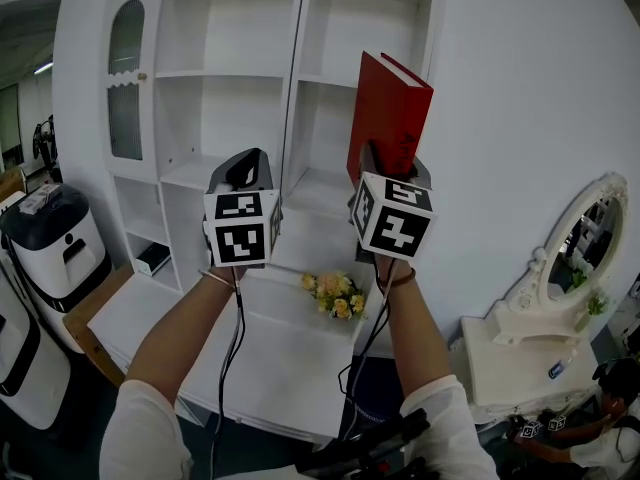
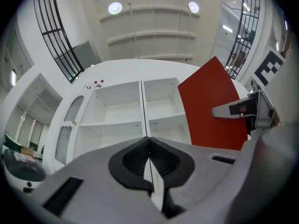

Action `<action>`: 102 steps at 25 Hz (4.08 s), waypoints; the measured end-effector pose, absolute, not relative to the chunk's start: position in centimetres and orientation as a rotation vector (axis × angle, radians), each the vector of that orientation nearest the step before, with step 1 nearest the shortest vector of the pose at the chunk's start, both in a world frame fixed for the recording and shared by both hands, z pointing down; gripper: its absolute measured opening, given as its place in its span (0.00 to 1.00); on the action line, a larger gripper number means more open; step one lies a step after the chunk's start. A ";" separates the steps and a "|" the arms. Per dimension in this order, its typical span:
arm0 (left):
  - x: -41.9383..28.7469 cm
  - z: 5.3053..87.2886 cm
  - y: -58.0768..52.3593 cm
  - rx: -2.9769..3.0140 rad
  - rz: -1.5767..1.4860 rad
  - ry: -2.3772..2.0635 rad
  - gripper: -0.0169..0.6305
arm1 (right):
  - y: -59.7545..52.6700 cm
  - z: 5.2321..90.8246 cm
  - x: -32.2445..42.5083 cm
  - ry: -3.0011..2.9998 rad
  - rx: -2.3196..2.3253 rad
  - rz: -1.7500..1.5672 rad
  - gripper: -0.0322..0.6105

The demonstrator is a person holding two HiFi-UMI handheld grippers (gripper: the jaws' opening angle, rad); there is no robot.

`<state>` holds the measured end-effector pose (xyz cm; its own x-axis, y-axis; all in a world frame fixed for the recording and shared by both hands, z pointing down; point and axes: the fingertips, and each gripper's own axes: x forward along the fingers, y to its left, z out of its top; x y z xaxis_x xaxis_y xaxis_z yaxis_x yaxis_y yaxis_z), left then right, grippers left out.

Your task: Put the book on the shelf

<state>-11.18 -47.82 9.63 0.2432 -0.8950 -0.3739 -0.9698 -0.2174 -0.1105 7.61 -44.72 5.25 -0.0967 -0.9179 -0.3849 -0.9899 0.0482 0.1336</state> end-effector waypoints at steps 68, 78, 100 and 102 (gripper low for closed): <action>-14.6 -4.5 -55.5 -1.987 0.379 1.754 0.04 | -55.0 -15.2 5.5 2.078 -1.909 0.568 0.32; -14.2 -3.6 -56.9 -1.988 0.371 1.766 0.04 | -59.3 -16.1 5.6 2.117 -1.959 0.500 0.32; -16.0 -1.1 -59.1 -1.978 0.319 1.847 0.04 | -67.2 -17.0 4.4 2.171 -2.063 0.406 0.32; -16.2 -1.2 -59.2 -1.969 0.306 1.848 0.04 | -67.7 -17.0 4.4 2.174 -2.066 0.392 0.32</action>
<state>-16.16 -59.19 -1.18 0.0918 -0.8955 -0.4354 -0.9881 -0.0278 -0.1513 4.41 -67.73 -16.99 -0.0633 -0.9635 -0.2599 -0.9937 0.0367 0.1060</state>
